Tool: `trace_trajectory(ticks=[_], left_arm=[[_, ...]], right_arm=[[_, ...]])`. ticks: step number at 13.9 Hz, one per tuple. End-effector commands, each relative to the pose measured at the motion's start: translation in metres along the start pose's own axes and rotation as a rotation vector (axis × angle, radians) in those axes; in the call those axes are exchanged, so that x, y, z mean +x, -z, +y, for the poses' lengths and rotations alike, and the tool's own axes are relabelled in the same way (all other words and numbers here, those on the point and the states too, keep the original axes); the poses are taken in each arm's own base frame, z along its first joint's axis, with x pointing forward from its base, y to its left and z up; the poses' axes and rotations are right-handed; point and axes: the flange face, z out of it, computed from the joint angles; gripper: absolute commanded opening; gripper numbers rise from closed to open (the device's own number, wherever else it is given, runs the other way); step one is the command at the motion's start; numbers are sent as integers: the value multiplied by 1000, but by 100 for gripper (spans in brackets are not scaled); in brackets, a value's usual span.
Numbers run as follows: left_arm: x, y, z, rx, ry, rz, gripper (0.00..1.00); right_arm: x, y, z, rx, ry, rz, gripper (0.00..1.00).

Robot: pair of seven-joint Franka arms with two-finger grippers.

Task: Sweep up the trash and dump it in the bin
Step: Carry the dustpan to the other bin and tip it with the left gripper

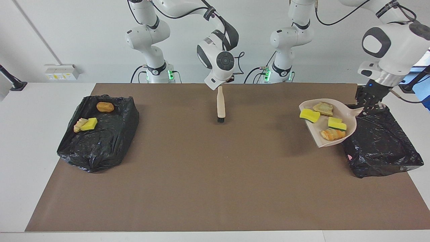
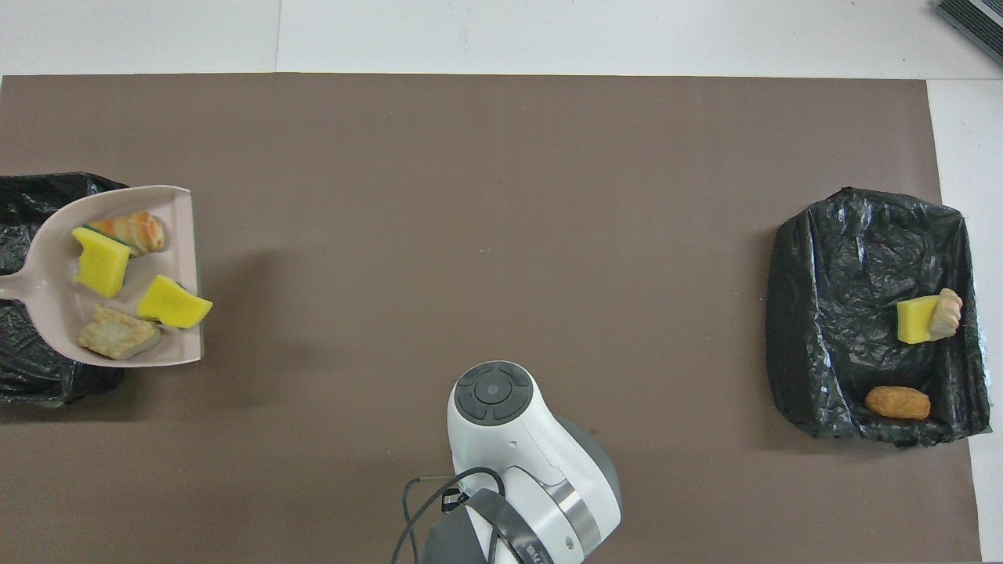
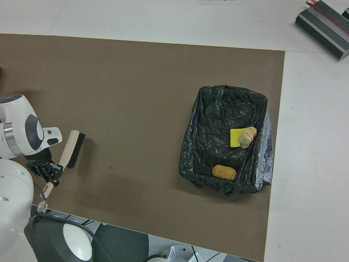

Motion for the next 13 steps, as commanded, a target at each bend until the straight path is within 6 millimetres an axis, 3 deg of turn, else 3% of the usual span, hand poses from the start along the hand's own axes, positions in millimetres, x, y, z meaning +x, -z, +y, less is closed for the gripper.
trace_trajectory(ticks=[1,2,3,5,11,13], left_arm=[[-67,22,-17,3,-16,2,0],[-90,35,-24,19,-37,-22,0],[-109,35,-27,-10,-82,-104,0],[-128,30,-36,-40,-145,-249,0],[-131,27,-49,-46,-238,-551,0],[-104,26,-59,-87,-308,-658,0]], right_arm=[[-11,-5,18,19,-6,22,0],[-16,-13,26,6,-23,15,0],[-19,-20,33,-3,-35,11,0],[-20,-25,37,-5,-39,14,0],[-28,-40,40,4,-21,62,0],[-27,-41,39,14,-19,77,0]])
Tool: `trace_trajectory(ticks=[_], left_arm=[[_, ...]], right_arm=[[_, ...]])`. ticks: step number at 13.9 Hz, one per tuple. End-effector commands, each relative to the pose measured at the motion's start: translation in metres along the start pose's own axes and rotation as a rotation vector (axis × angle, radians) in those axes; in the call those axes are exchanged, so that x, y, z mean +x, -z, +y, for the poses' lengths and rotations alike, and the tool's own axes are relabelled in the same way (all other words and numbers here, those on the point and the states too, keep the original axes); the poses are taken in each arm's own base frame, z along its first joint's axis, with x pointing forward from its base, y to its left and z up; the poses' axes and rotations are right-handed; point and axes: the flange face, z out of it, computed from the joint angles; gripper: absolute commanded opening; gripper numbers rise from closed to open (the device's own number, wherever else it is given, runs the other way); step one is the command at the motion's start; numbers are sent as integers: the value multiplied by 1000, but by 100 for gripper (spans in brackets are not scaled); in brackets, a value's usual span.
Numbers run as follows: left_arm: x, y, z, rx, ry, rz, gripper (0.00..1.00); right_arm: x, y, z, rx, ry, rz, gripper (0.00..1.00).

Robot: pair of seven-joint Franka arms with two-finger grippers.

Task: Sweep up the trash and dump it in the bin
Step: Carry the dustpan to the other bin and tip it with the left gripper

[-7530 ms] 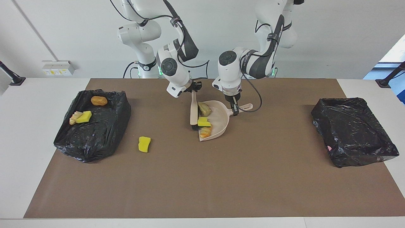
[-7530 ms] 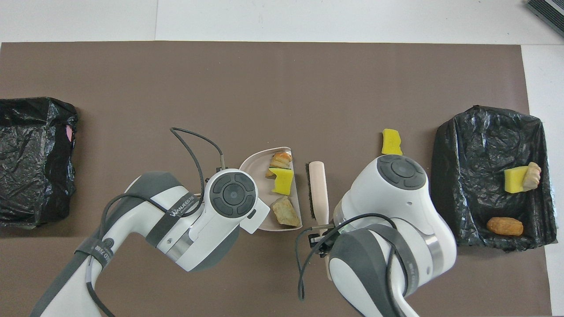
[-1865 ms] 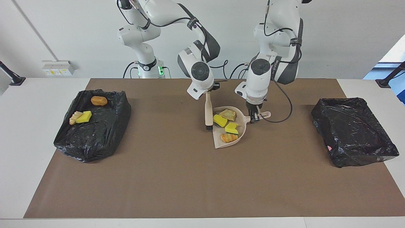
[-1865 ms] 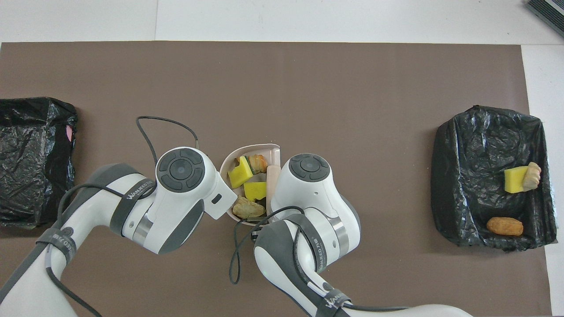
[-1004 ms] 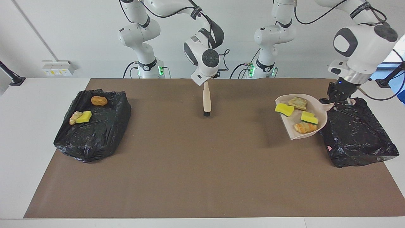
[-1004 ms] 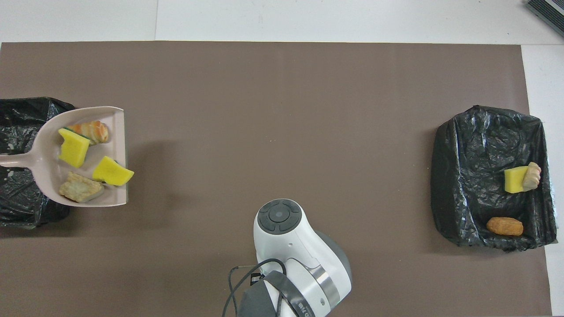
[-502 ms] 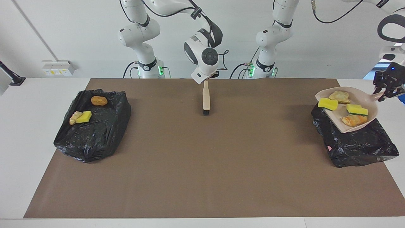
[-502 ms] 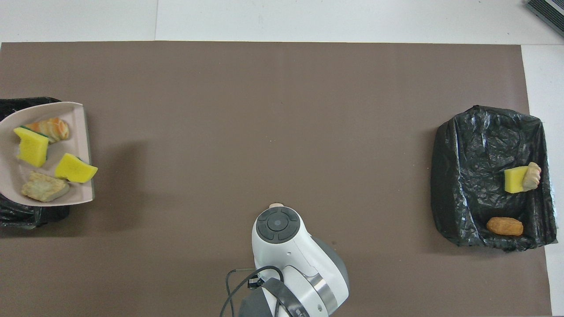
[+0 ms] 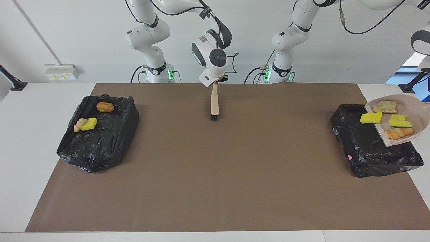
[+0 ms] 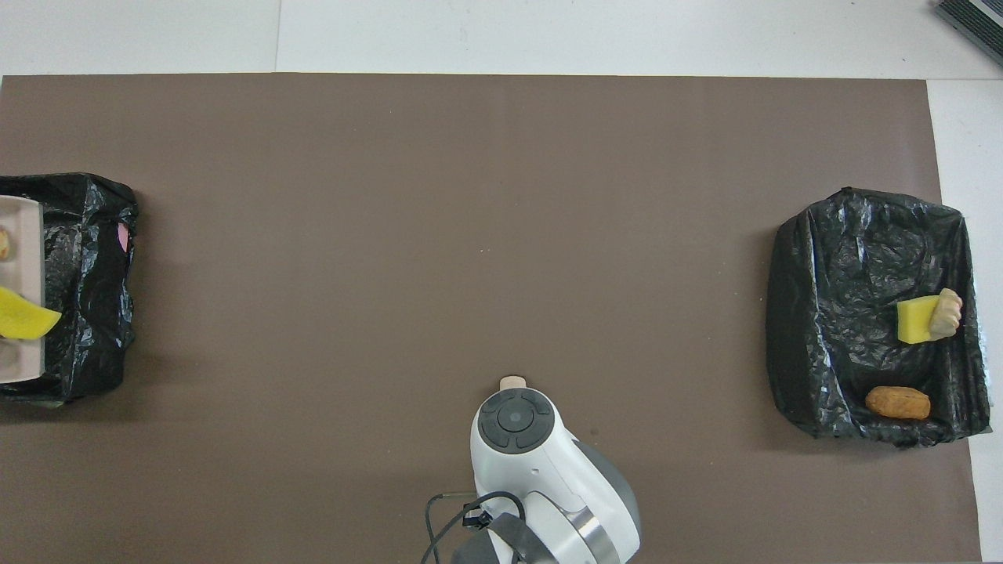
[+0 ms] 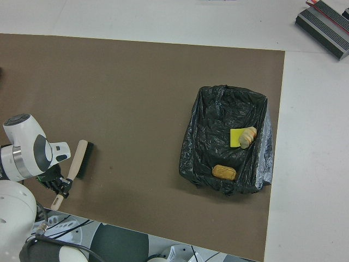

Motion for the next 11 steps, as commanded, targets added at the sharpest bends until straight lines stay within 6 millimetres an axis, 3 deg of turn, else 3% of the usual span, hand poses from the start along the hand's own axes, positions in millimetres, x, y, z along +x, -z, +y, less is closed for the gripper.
trace_trajectory(ticks=[1,3,7,8,10,11], left_arm=[[14,20,-15,-41,-40,-138,0],[2,20,-9,-55,-5,-192,0],[-12,42,-7,-56,-14,-273,0],[-20,46,-4,-54,-3,-281,0],[-31,66,1,-37,35,-285,0],[-27,75,1,-15,62,-247,0]], right_arm=[[-5,-2,6,30,5,32,0],[-5,-4,7,32,5,38,0],[-7,-12,3,35,21,57,0],[-6,-12,3,34,26,54,17],[-5,-9,-1,33,41,61,66],[-3,-7,-3,33,63,67,100]])
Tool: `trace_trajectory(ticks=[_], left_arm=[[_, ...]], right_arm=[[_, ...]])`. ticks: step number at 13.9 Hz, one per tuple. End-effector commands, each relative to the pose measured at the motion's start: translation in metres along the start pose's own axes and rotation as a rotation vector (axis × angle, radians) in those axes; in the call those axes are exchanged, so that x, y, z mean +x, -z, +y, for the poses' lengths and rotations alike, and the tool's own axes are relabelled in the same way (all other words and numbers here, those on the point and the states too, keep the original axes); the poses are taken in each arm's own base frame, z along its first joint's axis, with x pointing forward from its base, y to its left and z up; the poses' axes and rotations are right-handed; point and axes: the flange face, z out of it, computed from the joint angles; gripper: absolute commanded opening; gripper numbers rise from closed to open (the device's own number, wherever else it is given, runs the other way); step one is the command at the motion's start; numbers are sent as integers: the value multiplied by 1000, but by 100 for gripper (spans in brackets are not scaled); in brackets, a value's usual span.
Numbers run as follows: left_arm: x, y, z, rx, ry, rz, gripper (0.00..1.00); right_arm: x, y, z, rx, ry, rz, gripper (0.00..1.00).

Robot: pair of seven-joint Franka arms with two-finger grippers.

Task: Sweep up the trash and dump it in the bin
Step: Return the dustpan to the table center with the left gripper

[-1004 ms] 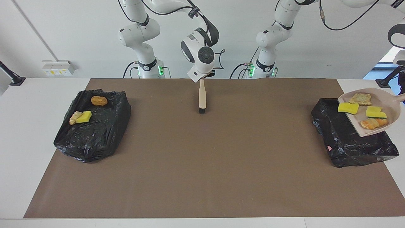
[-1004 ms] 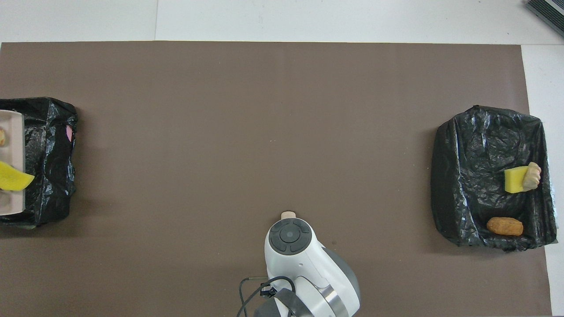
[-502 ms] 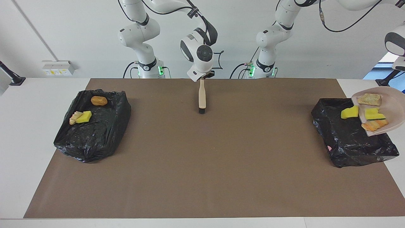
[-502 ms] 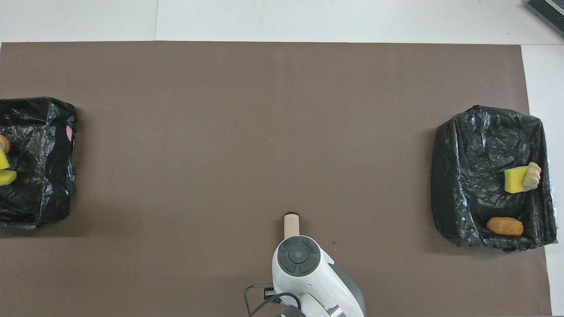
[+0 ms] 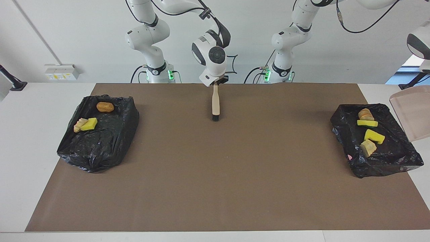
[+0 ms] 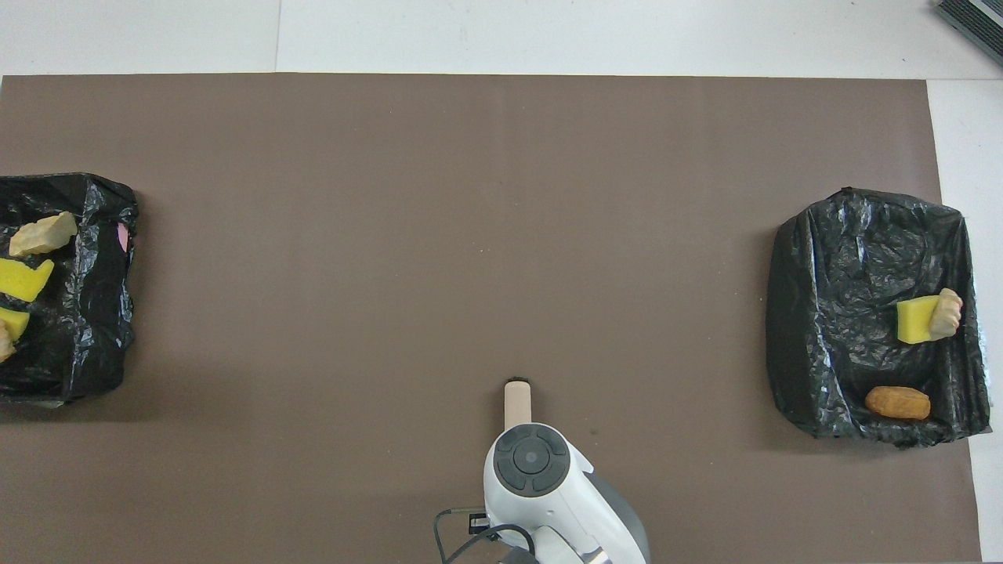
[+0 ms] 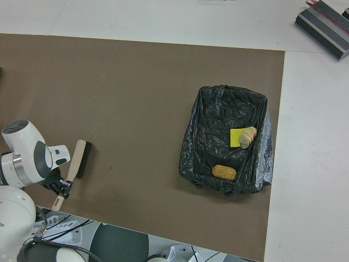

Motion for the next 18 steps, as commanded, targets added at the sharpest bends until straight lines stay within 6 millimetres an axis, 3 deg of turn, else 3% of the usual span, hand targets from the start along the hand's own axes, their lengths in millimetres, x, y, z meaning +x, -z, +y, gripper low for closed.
trace_trajectory(ticks=[1,3,5,8,11,14,17,18], left_arm=[[-1,26,1,26,75,85,0],[24,40,-11,13,113,186,0],[61,69,-29,26,175,283,0],[138,109,-55,-31,317,410,0],[215,143,-77,-98,514,504,0],[293,181,-99,-208,750,599,0],[393,233,-115,-303,970,624,0],[416,247,-116,-344,1043,659,0]], right_arm=[[4,4,-2,19,58,22,100],[12,13,-7,32,60,29,100],[24,28,-8,36,61,61,100],[52,68,10,37,43,154,100],[89,127,47,41,-8,272,100],[115,173,89,14,-31,371,100],[138,216,143,-6,-65,416,100],[145,230,164,-9,-73,428,100]])
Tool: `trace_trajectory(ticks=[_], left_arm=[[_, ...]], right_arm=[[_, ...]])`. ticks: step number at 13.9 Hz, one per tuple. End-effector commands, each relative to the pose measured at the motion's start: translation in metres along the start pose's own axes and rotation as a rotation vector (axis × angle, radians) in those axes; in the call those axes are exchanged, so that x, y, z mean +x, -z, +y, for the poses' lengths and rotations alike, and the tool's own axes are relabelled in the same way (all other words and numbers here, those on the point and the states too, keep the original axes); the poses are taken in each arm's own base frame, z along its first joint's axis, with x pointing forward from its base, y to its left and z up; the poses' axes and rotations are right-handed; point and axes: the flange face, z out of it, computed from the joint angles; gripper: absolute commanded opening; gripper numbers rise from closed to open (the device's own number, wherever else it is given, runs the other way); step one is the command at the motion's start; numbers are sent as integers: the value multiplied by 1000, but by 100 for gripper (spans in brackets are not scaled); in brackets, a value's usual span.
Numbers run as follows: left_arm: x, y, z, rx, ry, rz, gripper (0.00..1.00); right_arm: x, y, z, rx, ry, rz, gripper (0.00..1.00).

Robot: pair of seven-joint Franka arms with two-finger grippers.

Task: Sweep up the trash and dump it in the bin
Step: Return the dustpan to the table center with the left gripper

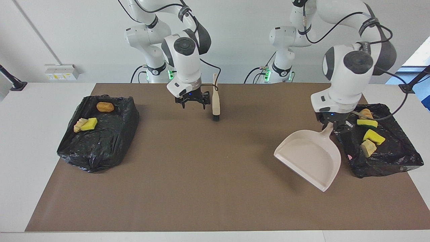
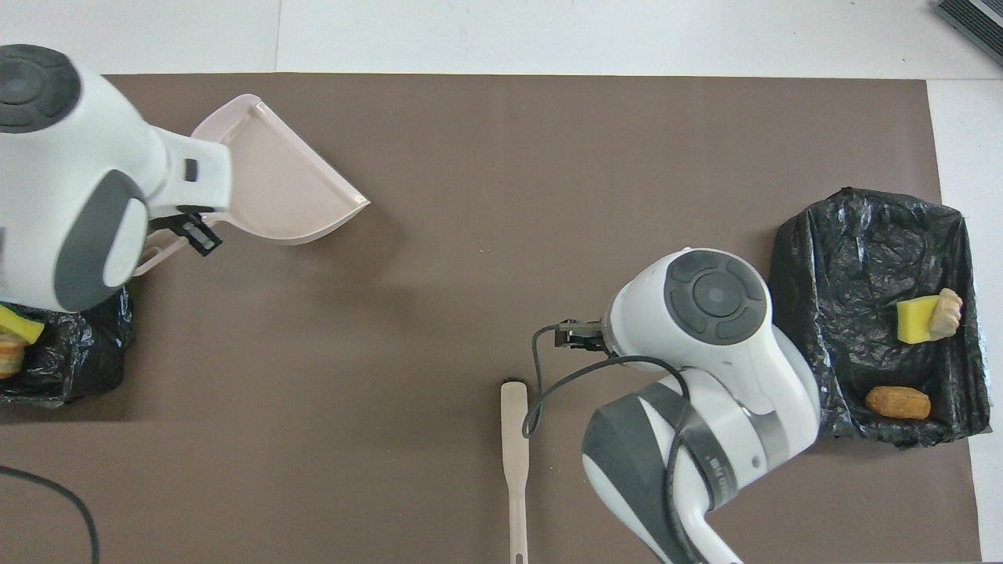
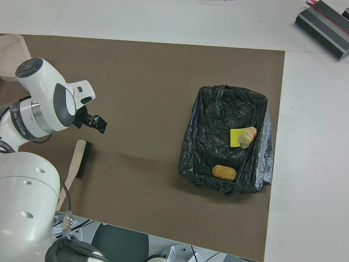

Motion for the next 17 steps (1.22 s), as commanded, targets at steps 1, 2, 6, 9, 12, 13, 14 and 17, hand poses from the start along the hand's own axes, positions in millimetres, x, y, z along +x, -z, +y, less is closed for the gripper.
trace_trajectory(ticks=[1,2,6,9,12,13,14,17], left_arm=[[44,-9,50,-43,184,55,0],[58,-10,72,-46,236,60,0],[101,-26,147,-173,523,73,0],[155,-30,202,-174,594,77,0],[207,-47,254,-171,688,81,0],[210,-41,257,-175,716,86,0],[213,-40,265,-177,725,88,0],[216,-35,274,-204,760,100,0]], right_arm=[[30,28,46,-20,5,19,100],[39,38,64,-21,11,20,100],[52,104,137,-48,71,29,100],[47,151,183,-37,0,46,100],[35,204,222,-28,-39,38,100],[29,214,234,-31,-16,18,100],[20,230,248,-30,5,15,100],[-2,244,266,1,13,16,100]])
